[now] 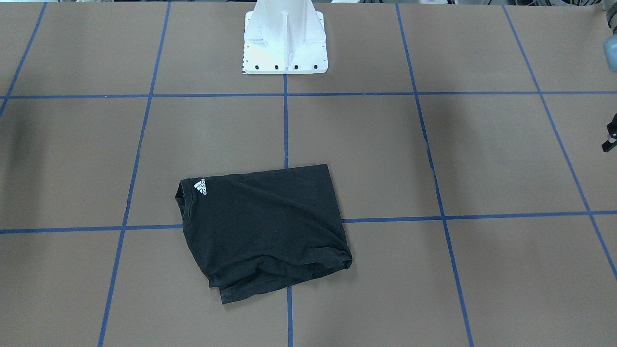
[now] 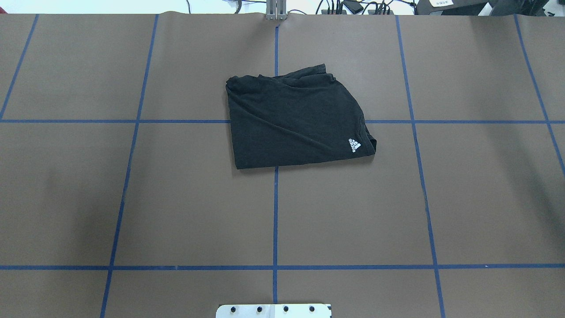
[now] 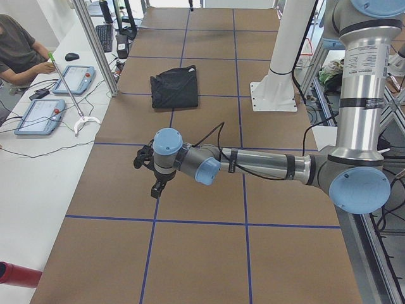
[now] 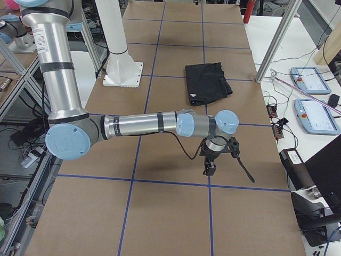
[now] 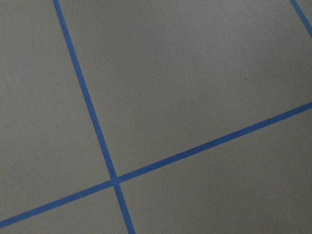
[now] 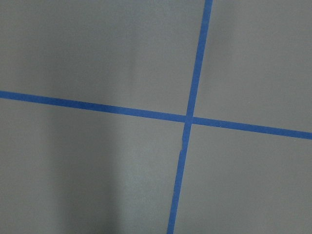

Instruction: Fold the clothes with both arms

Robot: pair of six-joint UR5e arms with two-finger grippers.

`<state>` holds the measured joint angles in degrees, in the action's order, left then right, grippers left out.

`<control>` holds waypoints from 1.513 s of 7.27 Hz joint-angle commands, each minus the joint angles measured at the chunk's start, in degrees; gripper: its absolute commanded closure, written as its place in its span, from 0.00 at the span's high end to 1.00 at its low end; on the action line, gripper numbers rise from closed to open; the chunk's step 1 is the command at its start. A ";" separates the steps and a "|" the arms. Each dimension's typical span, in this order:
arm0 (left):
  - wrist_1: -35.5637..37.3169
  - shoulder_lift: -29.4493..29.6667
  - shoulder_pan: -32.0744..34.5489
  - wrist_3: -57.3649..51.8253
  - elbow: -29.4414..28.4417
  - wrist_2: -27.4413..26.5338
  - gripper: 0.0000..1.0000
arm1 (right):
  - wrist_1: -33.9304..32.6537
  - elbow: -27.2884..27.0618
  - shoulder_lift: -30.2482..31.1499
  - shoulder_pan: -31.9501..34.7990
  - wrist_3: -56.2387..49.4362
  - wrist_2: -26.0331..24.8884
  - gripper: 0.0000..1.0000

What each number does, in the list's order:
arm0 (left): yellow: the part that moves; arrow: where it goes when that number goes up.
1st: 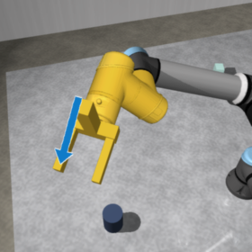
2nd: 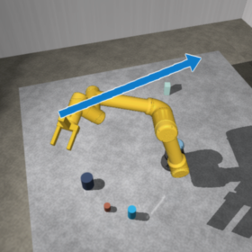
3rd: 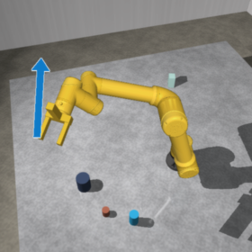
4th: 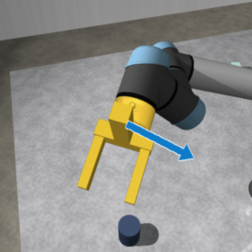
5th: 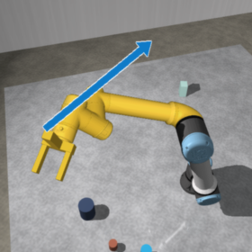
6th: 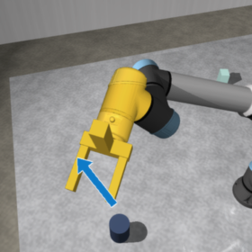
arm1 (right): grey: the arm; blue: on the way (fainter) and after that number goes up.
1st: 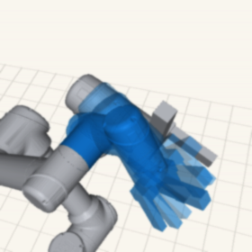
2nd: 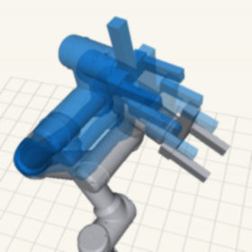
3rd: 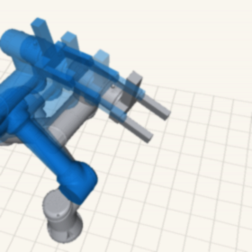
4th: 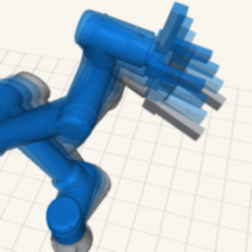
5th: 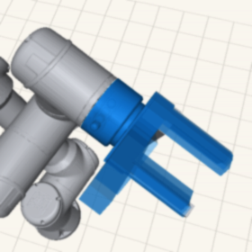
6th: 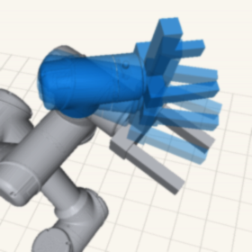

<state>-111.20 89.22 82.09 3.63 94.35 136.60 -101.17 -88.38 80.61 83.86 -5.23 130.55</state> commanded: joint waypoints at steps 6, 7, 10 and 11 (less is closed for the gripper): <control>0.81 -0.89 0.09 0.06 1.71 1.66 1.00 | -0.25 -2.41 0.78 -0.10 0.48 -1.00 1.00; 0.81 -0.80 0.09 0.15 1.80 1.92 1.00 | -0.25 -2.50 0.78 -0.10 0.49 -0.91 1.00; 1.43 -1.15 0.44 0.23 3.83 1.75 1.00 | -0.86 -3.11 1.04 0.08 0.49 -0.21 1.00; 1.60 -1.07 2.10 0.15 4.43 1.74 1.00 | -0.70 -3.20 1.13 0.08 0.57 -0.21 1.00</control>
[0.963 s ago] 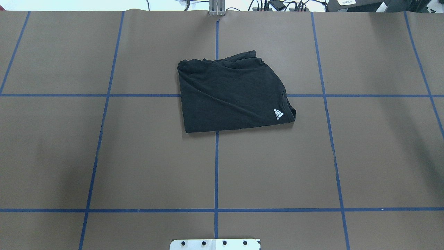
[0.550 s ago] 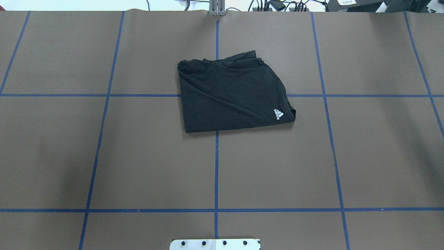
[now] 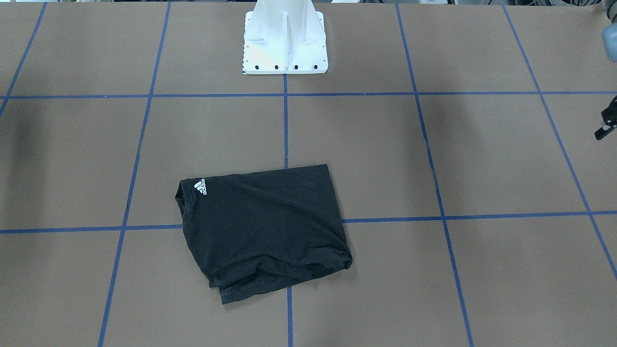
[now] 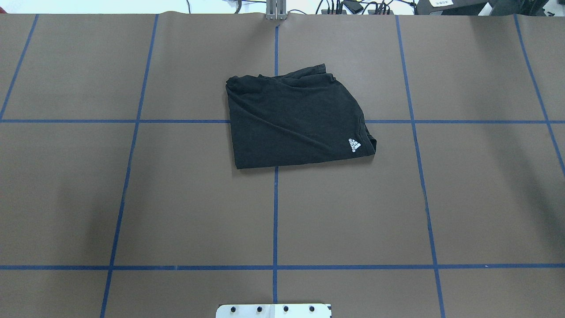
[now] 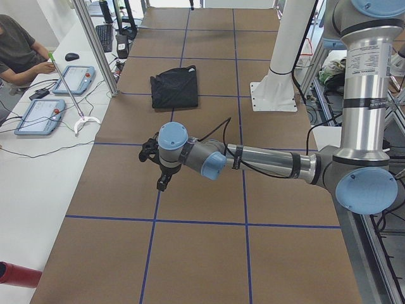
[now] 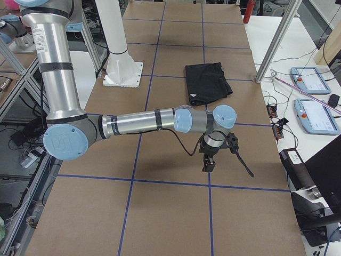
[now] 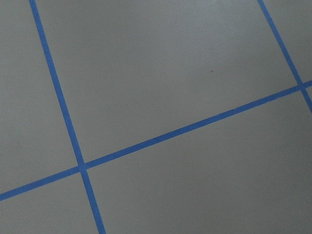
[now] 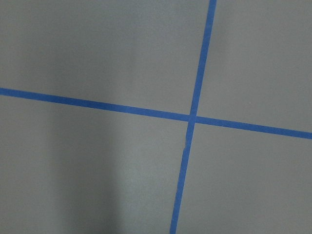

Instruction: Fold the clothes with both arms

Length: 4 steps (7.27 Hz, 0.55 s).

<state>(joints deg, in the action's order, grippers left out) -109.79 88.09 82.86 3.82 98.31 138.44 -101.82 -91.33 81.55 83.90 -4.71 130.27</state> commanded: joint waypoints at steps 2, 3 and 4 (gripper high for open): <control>0.11 -0.20 1.60 -0.04 0.92 0.25 1.00 | -0.05 -2.61 0.18 0.03 0.14 0.07 1.00; 0.11 -0.20 1.60 -0.12 0.40 0.25 1.00 | -0.66 -5.49 1.93 0.03 0.14 0.16 1.00; -0.07 -0.11 1.34 -0.21 0.04 -0.10 1.00 | -0.75 -8.05 4.47 -0.05 0.22 0.07 1.00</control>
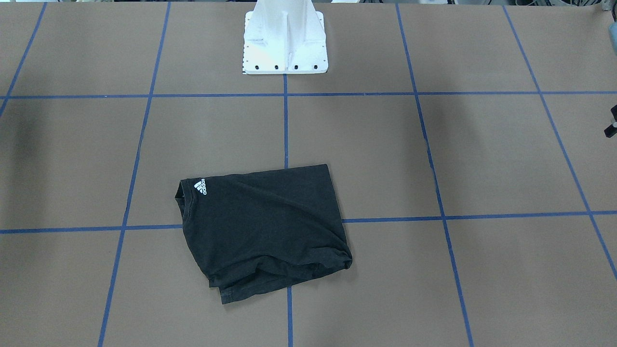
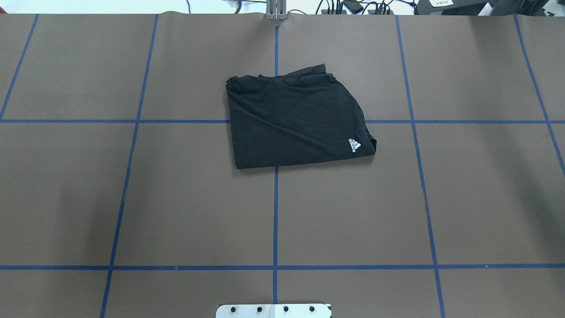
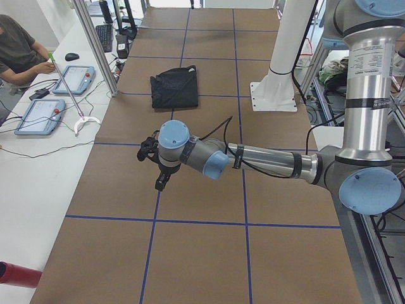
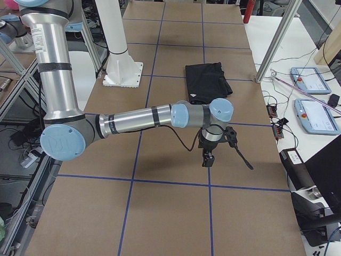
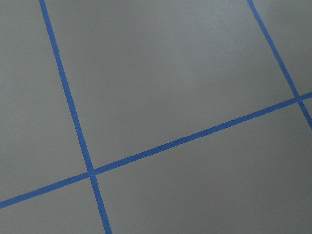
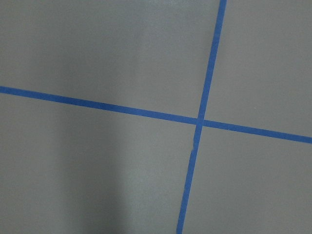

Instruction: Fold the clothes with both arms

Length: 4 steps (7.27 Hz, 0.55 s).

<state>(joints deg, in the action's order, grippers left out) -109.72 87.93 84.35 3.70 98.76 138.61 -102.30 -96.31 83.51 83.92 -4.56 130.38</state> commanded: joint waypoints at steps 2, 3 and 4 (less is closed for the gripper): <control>-0.41 0.13 -0.24 -0.01 -1.02 -0.35 1.00 | -0.18 -2.40 3.85 -0.07 0.08 -0.04 1.00; -0.15 0.22 -0.24 0.08 -0.76 -0.27 1.00 | 0.25 -2.57 4.90 -0.07 0.08 -0.13 1.00; -0.14 0.31 -0.33 0.08 -1.11 -0.35 1.00 | 0.26 -2.40 5.26 -0.07 0.08 -0.04 1.00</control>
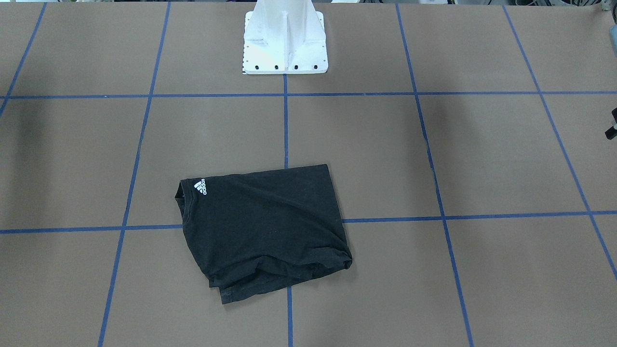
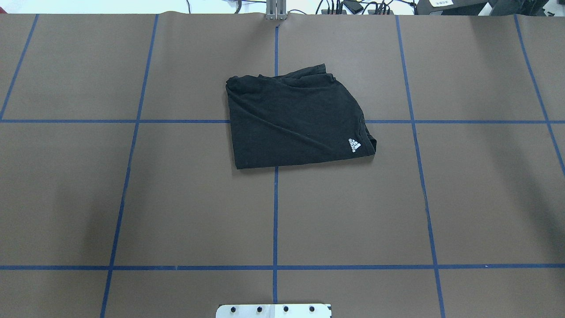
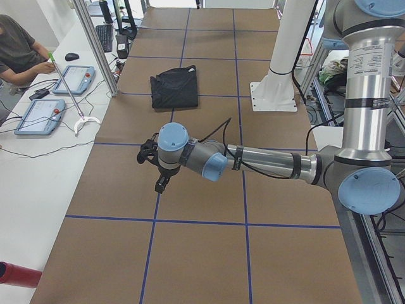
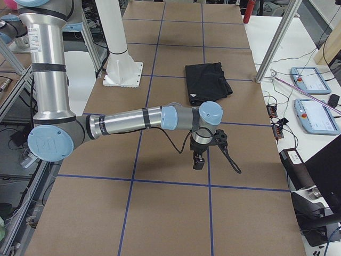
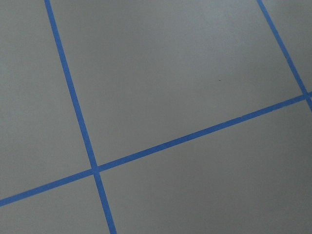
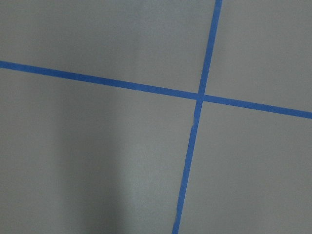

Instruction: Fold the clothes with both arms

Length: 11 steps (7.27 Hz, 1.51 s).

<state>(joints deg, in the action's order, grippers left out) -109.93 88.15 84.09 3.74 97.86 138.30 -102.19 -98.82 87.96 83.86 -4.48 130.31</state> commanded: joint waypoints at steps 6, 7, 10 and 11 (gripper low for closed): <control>0.07 -0.08 0.02 0.04 0.31 0.47 1.00 | 0.15 -1.11 2.30 0.16 -0.09 1.70 1.00; -0.02 -0.08 -0.07 0.04 0.31 0.30 1.00 | 0.23 -1.20 2.39 0.08 0.00 1.78 1.00; -0.37 0.10 -0.07 0.04 0.22 0.12 1.00 | 0.23 -1.20 2.48 0.07 0.09 2.14 1.00; -0.37 0.18 -0.07 -0.05 0.40 0.04 1.00 | 0.23 -1.20 2.48 0.07 0.09 2.14 1.00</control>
<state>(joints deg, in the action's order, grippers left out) -110.28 88.25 84.02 3.73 98.06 138.39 -101.95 -100.02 90.43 83.94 -4.43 132.45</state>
